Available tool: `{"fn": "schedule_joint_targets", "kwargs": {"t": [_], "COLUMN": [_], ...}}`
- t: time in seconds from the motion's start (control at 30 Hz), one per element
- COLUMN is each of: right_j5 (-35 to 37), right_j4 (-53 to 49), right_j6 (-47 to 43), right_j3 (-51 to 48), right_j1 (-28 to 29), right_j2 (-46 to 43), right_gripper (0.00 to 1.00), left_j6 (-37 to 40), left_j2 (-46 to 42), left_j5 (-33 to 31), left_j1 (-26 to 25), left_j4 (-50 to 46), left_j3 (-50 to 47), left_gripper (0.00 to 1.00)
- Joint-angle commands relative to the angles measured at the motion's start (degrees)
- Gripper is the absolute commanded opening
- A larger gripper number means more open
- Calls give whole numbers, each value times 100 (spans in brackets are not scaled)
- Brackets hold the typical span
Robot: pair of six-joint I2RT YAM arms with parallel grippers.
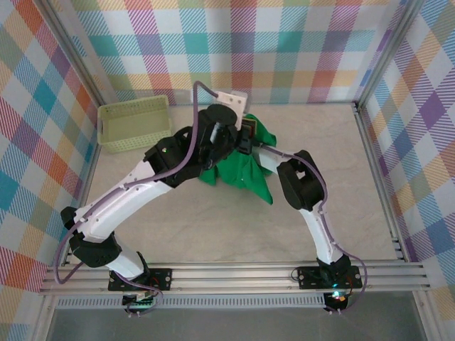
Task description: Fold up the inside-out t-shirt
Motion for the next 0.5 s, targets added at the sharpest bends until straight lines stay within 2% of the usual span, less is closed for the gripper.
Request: {"fn": "schedule_joint_targets", "kwargs": {"t": [0.0,0.07,0.13,0.3,0.47], "right_j5": [-358,-548,-727,-999,-1073], "right_j4": [409,912,1352,2136,2698], "right_j6": [-194,-263,-358,-721,-574], "right_j3": [-971,-1496,-1951,-2951,-3951], "right_j1": [28,32,66,328,391], "right_j2": [-419,-786,-1147,-2023,-2835], "right_gripper": [17,6,0,0,0], "left_j6": [-359,-465,-551,-802,-982], "left_j2": [-209,-196,-153,129,327], "left_j5": [-299,-246,-214,14,192], "left_j1": [485,769,1076,1848,2461], "left_j4": [-306,-381,-440,-707,-753], "left_j3": [26,-16,-62,-80,-378], "left_gripper": [3,3,3,3,3]}}
